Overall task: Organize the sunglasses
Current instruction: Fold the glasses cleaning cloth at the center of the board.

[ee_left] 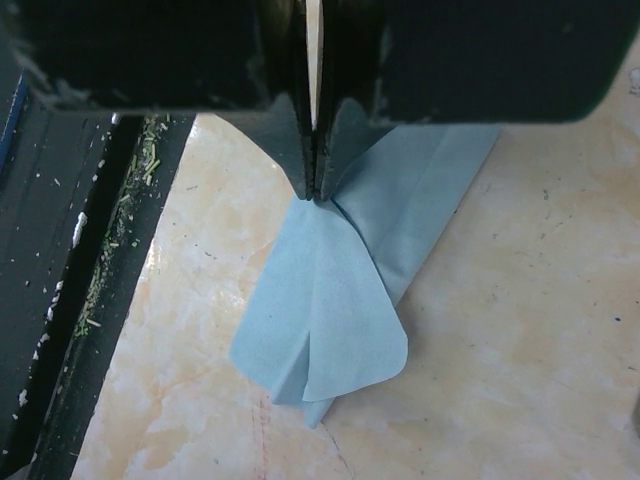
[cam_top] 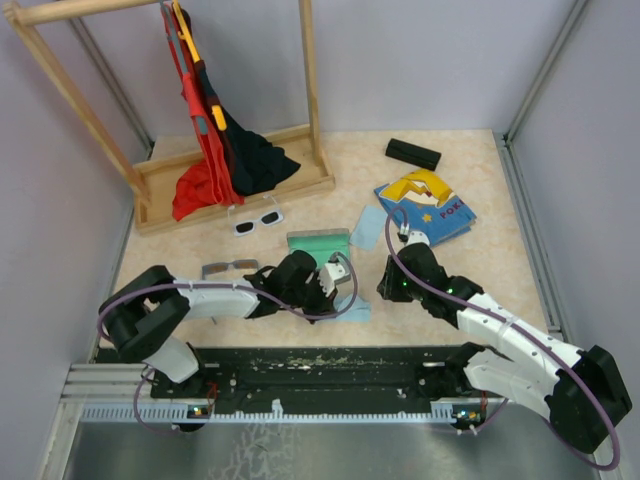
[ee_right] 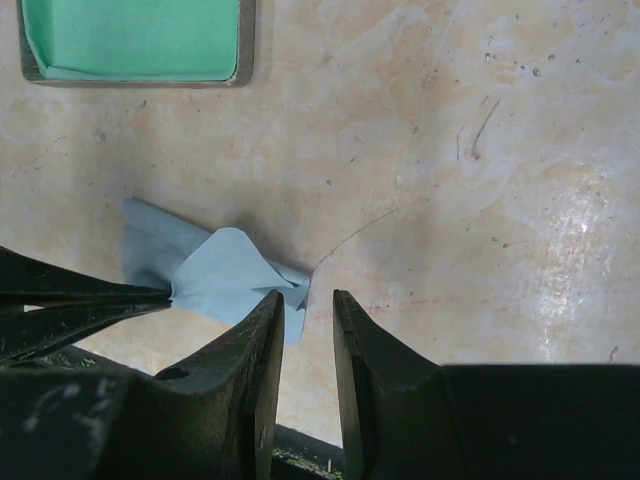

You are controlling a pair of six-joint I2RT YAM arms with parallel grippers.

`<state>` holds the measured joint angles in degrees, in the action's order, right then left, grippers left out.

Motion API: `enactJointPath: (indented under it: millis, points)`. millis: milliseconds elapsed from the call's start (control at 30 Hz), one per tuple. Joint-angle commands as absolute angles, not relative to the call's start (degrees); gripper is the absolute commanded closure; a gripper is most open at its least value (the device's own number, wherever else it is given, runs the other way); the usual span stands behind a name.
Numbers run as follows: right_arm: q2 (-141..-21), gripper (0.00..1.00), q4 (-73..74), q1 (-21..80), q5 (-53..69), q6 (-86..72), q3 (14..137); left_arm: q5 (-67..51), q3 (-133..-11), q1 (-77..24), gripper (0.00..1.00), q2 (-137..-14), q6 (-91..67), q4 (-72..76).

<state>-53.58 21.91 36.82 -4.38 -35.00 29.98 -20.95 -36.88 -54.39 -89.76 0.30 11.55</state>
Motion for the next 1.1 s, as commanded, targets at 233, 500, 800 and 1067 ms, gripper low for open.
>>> enactJointPath:
  millis: [233, 500, 800, 1067]
  points:
    - [-52.2, 0.73, 19.7, 36.3, -3.8, -34.1, 30.1, -21.6, -34.9, -56.8, 0.76, -86.4, 1.2, 12.5]
    - [-52.7, 0.73, 19.9, 36.3, -3.3, -33.3, 30.6, -20.7, -34.7, -57.5, 0.71, -85.8, 0.9, 12.8]
    - [-52.9, 0.73, 20.3, 36.3, -3.0, -32.5, 30.8, -17.4, -36.7, -60.0, 0.77, -87.5, 3.1, 9.8]
    - [-53.6, 0.73, 19.8, 36.4, -1.7, -31.9, 30.8, -11.2, -36.4, -61.3, 0.74, -87.1, 3.5, 9.0]
